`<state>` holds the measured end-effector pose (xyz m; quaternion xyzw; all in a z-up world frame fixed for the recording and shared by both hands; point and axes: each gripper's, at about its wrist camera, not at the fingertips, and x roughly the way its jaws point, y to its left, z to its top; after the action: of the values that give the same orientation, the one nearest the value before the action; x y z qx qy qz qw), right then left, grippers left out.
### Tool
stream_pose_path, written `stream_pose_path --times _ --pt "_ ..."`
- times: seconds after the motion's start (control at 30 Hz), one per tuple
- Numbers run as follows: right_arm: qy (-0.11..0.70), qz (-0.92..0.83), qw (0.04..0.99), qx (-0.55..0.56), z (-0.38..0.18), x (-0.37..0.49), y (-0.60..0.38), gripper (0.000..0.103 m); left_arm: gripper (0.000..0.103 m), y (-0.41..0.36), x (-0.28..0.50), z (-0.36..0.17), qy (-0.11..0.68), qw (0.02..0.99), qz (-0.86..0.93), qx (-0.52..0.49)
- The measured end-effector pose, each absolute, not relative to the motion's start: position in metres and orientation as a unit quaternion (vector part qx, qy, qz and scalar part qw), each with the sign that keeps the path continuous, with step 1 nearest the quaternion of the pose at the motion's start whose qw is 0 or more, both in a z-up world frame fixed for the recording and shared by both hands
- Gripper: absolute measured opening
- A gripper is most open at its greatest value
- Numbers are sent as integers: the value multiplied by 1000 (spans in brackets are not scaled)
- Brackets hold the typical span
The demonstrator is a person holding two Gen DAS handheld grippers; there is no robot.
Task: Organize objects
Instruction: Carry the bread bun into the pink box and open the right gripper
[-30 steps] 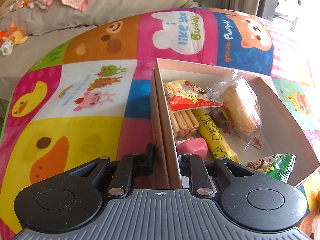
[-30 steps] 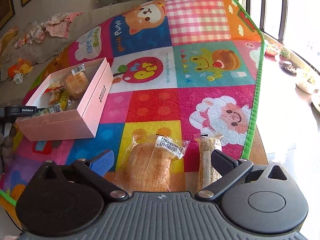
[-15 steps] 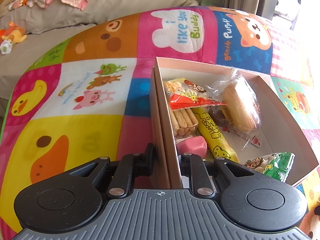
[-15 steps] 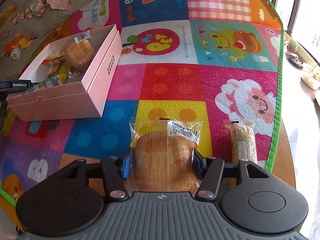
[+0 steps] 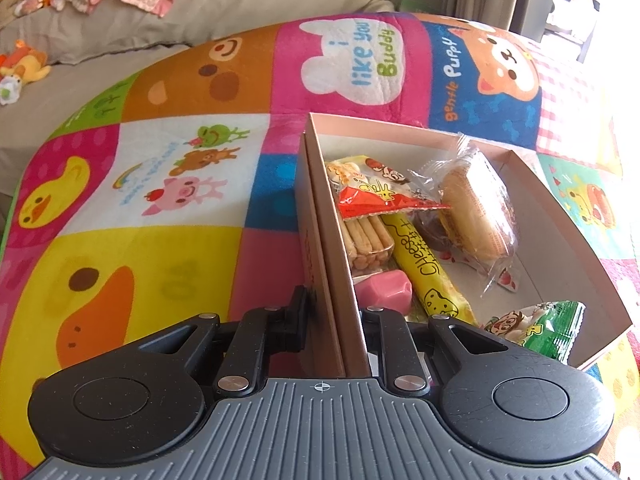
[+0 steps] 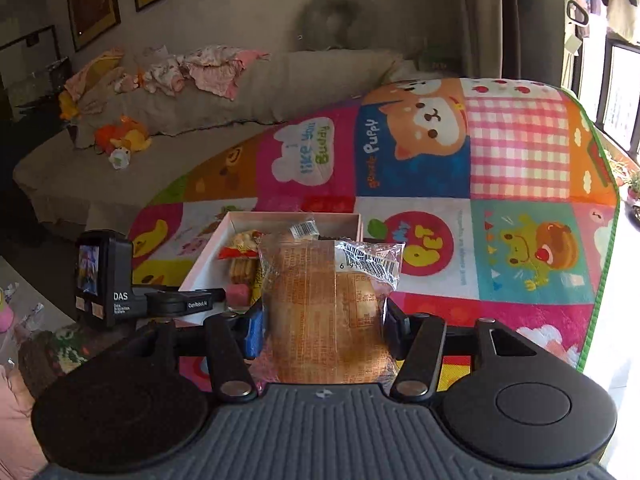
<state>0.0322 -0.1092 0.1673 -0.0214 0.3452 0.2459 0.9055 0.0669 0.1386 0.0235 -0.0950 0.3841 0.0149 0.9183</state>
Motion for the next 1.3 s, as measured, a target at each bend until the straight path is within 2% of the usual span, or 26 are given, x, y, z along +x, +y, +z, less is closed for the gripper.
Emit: stream_pose_path --times 0.23,0.4,0.6,0.73,0.87,0.97,1.13,1.3 --pt "424 283 859 28 124 101 -20 55 20 142 65 23 383 918 5 -99" --pt "453 280 847 11 92 120 25 55 20 143 62 23 380 919 2 -102" --pt "461 259 849 -23 71 120 36 57 20 143 61 24 377 921 1 -98" --pt "462 240 854 -30 67 122 21 59 20 142 62 23 376 921 3 -99" --pt "450 243 859 -5 76 115 -2 68 20 142 62 23 377 921 3 -98" --pt "410 248 878 -14 92 91 -27 72 20 142 61 23 377 921 4 -97" --pt "346 218 913 -21 115 45 -105 77 20 142 60 22 375 922 8 -101" --pt "321 119 939 -21 107 12 -190 86 20 135 59 23 372 924 16 -86"
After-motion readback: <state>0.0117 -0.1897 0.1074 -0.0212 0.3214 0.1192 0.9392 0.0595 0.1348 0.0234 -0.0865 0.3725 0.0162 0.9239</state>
